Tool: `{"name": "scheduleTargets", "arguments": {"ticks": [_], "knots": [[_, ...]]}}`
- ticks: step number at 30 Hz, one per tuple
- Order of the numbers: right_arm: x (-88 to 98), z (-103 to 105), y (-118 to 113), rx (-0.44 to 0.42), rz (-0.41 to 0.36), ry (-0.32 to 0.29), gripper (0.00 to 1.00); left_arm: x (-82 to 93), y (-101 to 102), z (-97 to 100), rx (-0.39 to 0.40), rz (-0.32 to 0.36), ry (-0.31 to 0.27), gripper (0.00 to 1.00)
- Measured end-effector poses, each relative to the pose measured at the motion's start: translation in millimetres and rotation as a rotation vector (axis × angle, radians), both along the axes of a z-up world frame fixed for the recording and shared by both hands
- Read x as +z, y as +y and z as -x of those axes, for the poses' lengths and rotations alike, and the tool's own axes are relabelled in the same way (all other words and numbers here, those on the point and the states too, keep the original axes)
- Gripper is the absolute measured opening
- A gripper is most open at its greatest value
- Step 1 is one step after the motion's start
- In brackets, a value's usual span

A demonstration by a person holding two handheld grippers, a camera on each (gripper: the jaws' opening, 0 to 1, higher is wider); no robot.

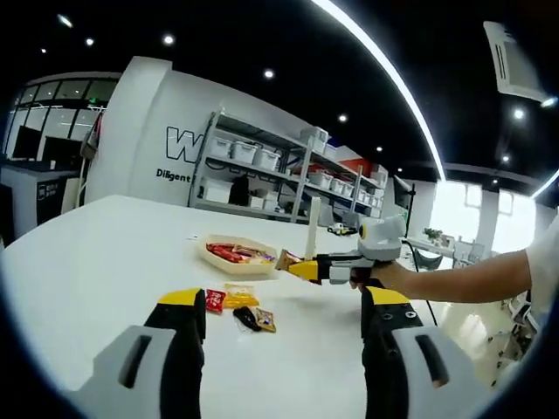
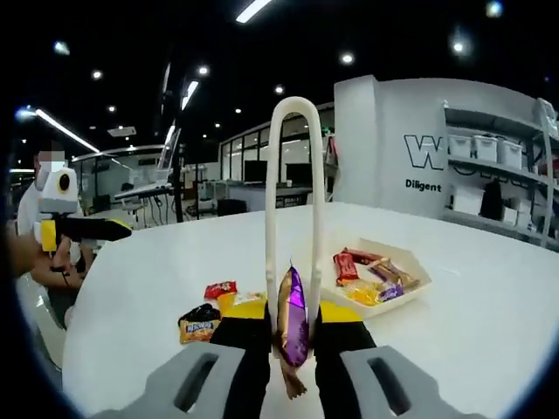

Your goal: Place the target food into the container with the food tongs after gripping and lifting it, then release it inside without dropping or visibly crushing the food.

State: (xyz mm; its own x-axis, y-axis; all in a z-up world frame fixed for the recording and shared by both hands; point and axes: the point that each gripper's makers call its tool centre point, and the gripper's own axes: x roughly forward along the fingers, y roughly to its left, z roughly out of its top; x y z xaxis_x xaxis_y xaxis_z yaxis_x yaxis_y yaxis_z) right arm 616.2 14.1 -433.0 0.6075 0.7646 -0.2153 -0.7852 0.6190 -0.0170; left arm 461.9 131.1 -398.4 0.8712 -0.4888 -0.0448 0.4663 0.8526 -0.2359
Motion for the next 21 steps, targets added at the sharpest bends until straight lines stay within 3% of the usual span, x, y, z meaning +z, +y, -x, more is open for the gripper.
{"name": "scheduleTargets", "arguments": {"ticks": [5, 9, 16, 21], "knots": [[14.2, -14, 3, -0.018, -0.037, 0.010, 0.11, -3.4, -1, 0.2, -0.006, 0.000, 0.001, 0.71], [27.4, -37, 6, -0.064, -0.104, 0.022, 0.12, -4.6, 1, -0.8, -0.001, -0.019, -0.007, 0.70], [29.3, -69, 23, -0.086, -0.124, 0.034, 0.12, 1.3, 6, -6.7, -0.003, 0.000, -0.022, 0.70], [15.0, -96, 33, -0.111, -0.113, 0.055, 0.12, 3.4, 9, -10.1, 0.001, -0.026, -0.042, 0.70]]}}
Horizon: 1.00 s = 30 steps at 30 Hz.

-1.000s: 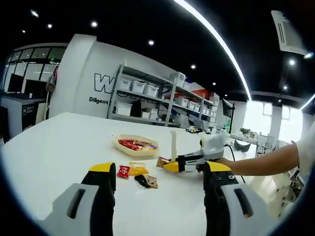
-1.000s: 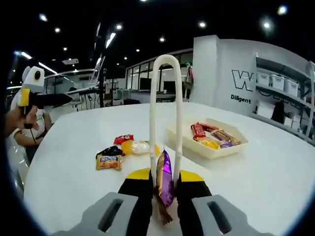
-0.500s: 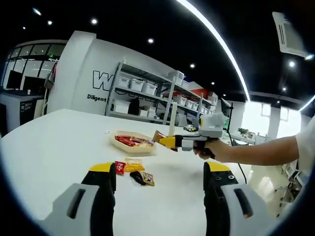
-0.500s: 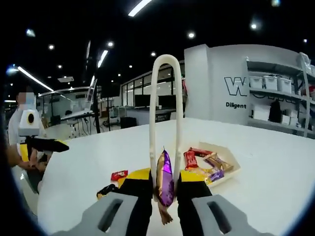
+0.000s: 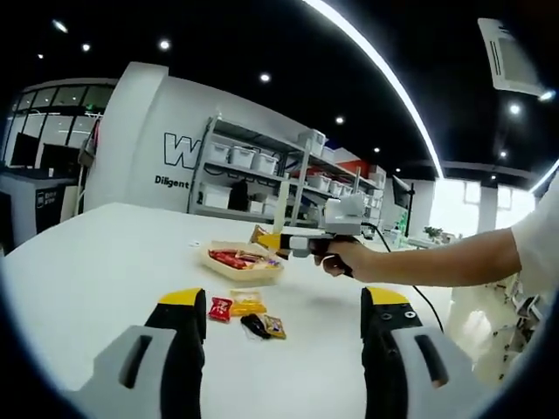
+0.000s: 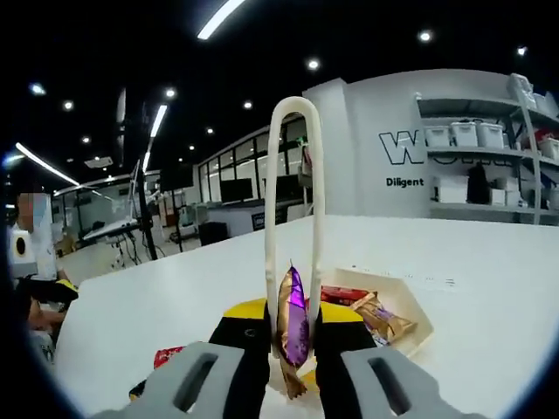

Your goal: Place the target food into the container with the food tongs after gripping and lifting it, then release it inside without dropping or visibly crushing the food.

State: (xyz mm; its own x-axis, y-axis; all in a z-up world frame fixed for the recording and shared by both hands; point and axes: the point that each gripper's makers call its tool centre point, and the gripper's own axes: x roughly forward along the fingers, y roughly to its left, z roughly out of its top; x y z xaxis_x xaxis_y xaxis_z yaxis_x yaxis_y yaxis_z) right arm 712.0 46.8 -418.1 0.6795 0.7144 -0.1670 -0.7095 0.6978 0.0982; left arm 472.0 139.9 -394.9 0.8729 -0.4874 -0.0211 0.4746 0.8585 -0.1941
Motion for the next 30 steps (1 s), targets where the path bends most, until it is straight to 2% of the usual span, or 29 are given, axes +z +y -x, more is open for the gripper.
{"name": "scheduleTargets", "arguments": {"ticks": [4, 10, 16, 22, 28, 30], "knots": [[-14.2, -9, 3, -0.010, 0.013, 0.015, 0.12, -2.7, 5, -2.4, 0.001, 0.027, 0.008, 0.71], [-32.0, -18, 3, -0.028, 0.035, 0.029, 0.13, -16.5, 6, -10.1, 0.007, -0.007, 0.024, 0.71], [-32.2, -22, 1, -0.026, 0.032, 0.019, 0.14, -19.4, 3, -11.6, -0.004, 0.014, 0.033, 0.71], [-20.9, -25, -6, -0.038, 0.037, -0.018, 0.15, -16.6, 3, -10.2, -0.005, 0.022, 0.029, 0.71], [3.3, -27, -13, -0.049, 0.014, -0.055, 0.14, -12.7, 5, -6.4, 0.002, 0.027, 0.022, 0.71], [12.2, -20, -13, -0.039, 0.000, -0.060, 0.14, -11.3, 5, -5.6, 0.003, 0.026, 0.019, 0.71]]}}
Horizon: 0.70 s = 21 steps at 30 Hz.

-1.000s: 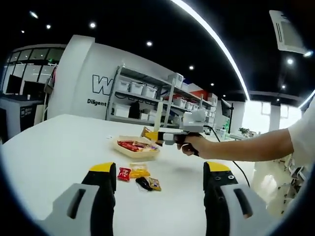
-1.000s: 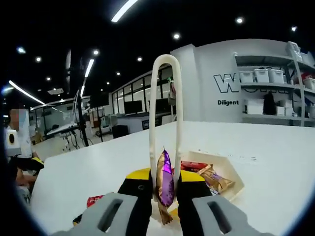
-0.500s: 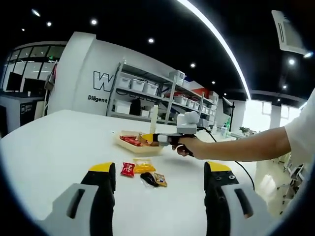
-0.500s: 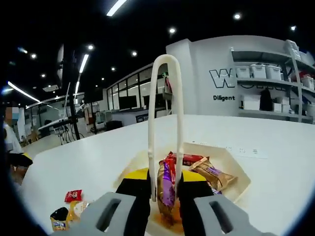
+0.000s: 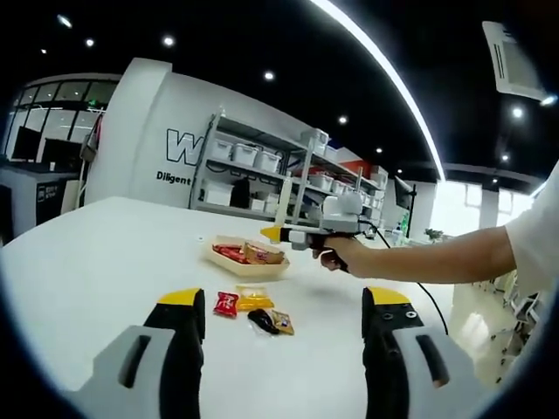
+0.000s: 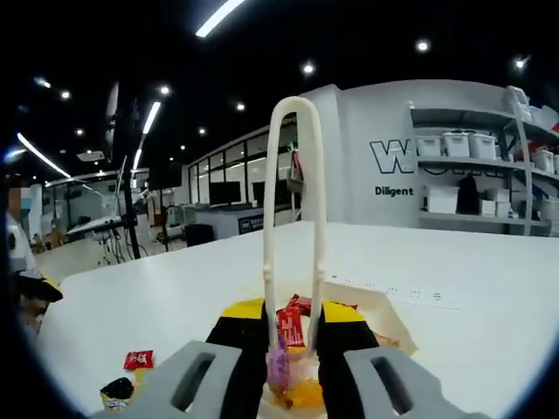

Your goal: Place the target food into the container with the food tongs after gripping and lifting it, then release it inside without dropping or visibly crushing the food.

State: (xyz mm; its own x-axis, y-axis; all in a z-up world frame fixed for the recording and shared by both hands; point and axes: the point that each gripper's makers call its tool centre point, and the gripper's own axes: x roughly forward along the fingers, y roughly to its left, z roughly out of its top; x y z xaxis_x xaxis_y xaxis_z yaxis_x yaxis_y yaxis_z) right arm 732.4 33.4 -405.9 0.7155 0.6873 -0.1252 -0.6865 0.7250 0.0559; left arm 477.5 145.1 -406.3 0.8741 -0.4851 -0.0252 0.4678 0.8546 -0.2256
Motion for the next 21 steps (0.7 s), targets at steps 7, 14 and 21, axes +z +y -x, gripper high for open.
{"name": "scheduleTargets", "arguments": {"ticks": [7, 14, 21], "knots": [[2.5, 31, 14, 0.065, -0.009, 0.007, 0.15, 6.7, -3, 4.9, -0.003, 0.014, -0.015, 0.71], [1.7, 63, 33, 0.121, -0.011, 0.009, 0.15, 9.7, -8, 11.4, -0.013, 0.012, -0.020, 0.71], [-1.2, 83, 48, 0.175, -0.010, 0.012, 0.15, 10.6, -6, 17.7, -0.007, 0.002, -0.022, 0.72]]}}
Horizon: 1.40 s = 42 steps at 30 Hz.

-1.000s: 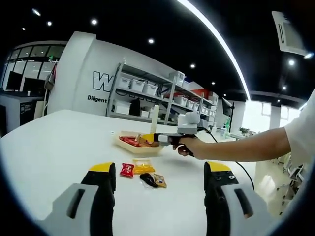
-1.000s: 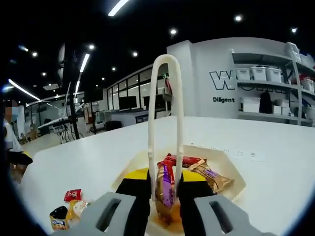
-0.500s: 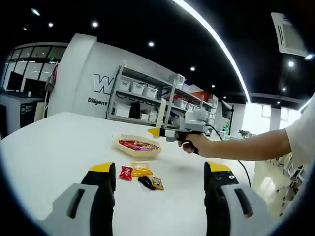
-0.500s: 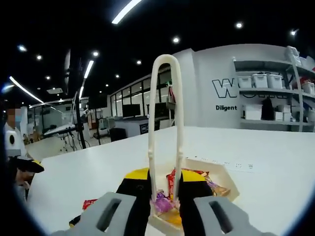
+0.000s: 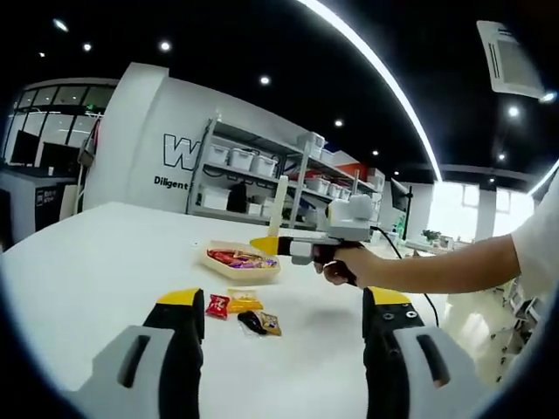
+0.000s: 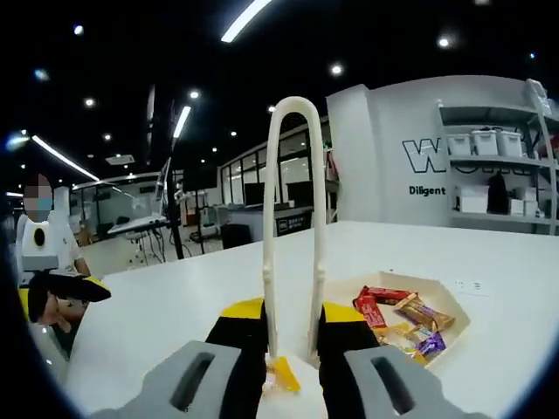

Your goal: Place the target food into the container with the food tongs after gripping and lifting it, then release it inside without dropping or visibly crushing the food.

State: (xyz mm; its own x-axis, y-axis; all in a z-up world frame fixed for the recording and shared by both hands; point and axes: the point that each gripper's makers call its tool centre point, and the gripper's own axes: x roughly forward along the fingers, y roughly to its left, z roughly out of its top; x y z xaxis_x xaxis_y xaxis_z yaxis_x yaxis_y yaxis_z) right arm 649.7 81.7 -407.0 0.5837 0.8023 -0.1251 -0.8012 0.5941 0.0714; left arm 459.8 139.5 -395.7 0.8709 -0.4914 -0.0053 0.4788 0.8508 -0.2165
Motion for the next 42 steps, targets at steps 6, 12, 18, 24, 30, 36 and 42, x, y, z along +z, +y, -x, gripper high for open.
{"name": "scheduleTargets", "arguments": {"ticks": [6, 12, 18, 24, 30, 36, 42], "knots": [[-5.5, 21, 8, 0.038, 0.008, 0.003, 0.15, -1.8, 4, 2.9, 0.008, -0.013, 0.007, 0.73], [-12.7, 42, 11, 0.062, 0.015, 0.014, 0.15, -9.5, 7, 5.3, 0.019, -0.067, 0.013, 0.75], [-15.6, 61, 12, 0.074, 0.010, 0.027, 0.16, -15.7, 4, 10.6, 0.021, -0.137, 0.010, 0.77], [-24.9, 76, 12, 0.079, 0.041, 0.029, 0.16, -33.9, 9, 11.8, 0.040, -0.236, 0.029, 0.85], [-36.7, 87, 19, 0.067, 0.050, 0.061, 0.16, -51.7, 15, 9.8, 0.063, -0.281, 0.051, 0.98], [-42.1, 87, 25, 0.045, 0.056, 0.074, 0.17, -59.6, 16, -4.4, 0.046, -0.327, 0.036, 0.99], [-55.7, 75, 16, -0.041, 0.061, 0.102, 0.18, -66.8, 14, -17.7, 0.013, -0.142, 0.017, 0.99]]}}
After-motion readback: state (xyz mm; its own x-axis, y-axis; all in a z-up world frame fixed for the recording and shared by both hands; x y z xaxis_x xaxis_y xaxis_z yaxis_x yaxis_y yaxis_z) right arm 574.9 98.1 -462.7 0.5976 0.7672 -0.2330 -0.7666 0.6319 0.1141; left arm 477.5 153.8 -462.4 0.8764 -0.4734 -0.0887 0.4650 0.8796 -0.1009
